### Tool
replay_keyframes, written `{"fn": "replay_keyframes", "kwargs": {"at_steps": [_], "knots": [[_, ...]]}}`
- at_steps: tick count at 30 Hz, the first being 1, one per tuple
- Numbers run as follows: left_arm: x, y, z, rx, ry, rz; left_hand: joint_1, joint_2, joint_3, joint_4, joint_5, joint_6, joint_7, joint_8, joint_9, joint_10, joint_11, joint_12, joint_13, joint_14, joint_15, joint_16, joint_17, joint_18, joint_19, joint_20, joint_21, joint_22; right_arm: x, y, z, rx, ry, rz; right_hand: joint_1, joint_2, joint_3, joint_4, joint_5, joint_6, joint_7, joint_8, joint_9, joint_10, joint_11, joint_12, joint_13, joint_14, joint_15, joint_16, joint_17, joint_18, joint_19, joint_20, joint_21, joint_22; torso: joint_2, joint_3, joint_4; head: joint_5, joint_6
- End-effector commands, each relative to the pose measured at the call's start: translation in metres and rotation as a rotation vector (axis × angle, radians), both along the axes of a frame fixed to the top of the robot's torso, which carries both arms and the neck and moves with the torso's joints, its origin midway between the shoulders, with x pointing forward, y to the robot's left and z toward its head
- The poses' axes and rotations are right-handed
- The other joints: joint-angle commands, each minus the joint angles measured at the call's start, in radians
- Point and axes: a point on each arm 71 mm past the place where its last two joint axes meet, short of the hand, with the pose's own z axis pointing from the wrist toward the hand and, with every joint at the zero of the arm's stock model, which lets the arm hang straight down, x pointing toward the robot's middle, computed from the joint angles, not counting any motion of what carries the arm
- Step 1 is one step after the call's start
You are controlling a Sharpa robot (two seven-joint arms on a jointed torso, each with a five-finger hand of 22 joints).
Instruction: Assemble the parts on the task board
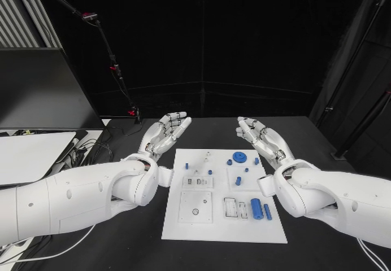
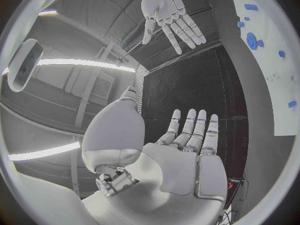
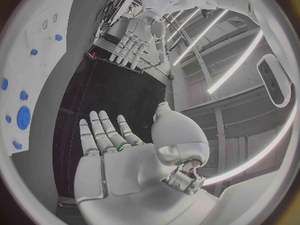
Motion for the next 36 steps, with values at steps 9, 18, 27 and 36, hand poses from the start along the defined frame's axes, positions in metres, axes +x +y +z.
{"fn": "replay_keyframes", "kwargs": {"at_steps": [9,18,27,36], "knots": [[-0.01,0.0,0.026,-0.101,-0.356,-0.045,0.005,-0.008,0.001,0.001,0.003,0.007,0.17,0.016,-0.007,-0.012,0.005,0.005,0.0,-0.003,0.006,0.008,0.001,0.015,0.017,0.021,0.014,0.008,-0.002,-0.01,0.002,-0.021,0.027,0.035,0.026,0.012,-0.018,0.004,0.003,0.003,0.173,0.029,-0.006,0.072,0.003,0.084,0.011,0.096,-0.005,0.101,0.01,0.024,0.076,0.002,0.036,0.026,0.045,0.0004,0.0092,-0.003,0.003],[-0.011,0.002,0.028,-0.097,-0.351,-0.041,0.004,-0.014,-0.004,0.002,0.004,0.005,0.171,0.017,-0.011,-0.014,0.008,0.007,-0.001,-0.001,0.013,0.008,0.001,0.015,0.014,0.025,0.015,0.007,0.001,-0.014,-0.001,-0.075,0.053,0.076,0.031,0.031,-0.047,0.003,0.004,-0.002,0.169,0.069,-0.017,0.149,-0.01,0.139,-0.009,0.314,-0.04,0.137,-0.021,0.059,0.388,-0.007,0.17,0.111,0.07,0.0027,0.0187,-0.009,0.013],[-0.013,0.004,0.031,-0.097,-0.351,-0.039,0.004,0.008,0.008,0.001,0.0,0.007,0.171,0.022,-0.018,-0.011,0.009,0.011,0.0,0.0,0.017,0.01,0.0,0.012,0.01,0.028,0.015,0.007,0.013,-0.019,0.01,-0.138,0.039,0.113,0.068,0.047,-0.07,0.003,0.002,-0.019,0.106,0.12,-0.033,0.234,-0.039,0.17,-0.049,0.572,-0.087,0.085,-0.058,0.097,0.56,-0.02,0.239,0.126,0.092,0.0042,0.027,-0.024,0.02],[-0.013,0.005,0.032,-0.094,-0.351,-0.035,0.006,0.021,0.015,0.0,-0.002,0.011,0.171,0.027,-0.023,-0.006,0.008,0.015,0.0,0.0,0.017,0.013,0.0,0.011,0.01,0.028,0.017,0.007,0.031,-0.028,0.042,-0.213,-0.025,0.107,0.101,0.059,-0.095,0.002,0.009,-0.022,0.07,0.171,-0.042,0.334,-0.128,0.161,-0.061,1.074,-0.197,0.275,0.052,0.12,0.88,-0.103,0.452,0.218,0.113,0.0054,0.0363,-0.031,0.026]]}}
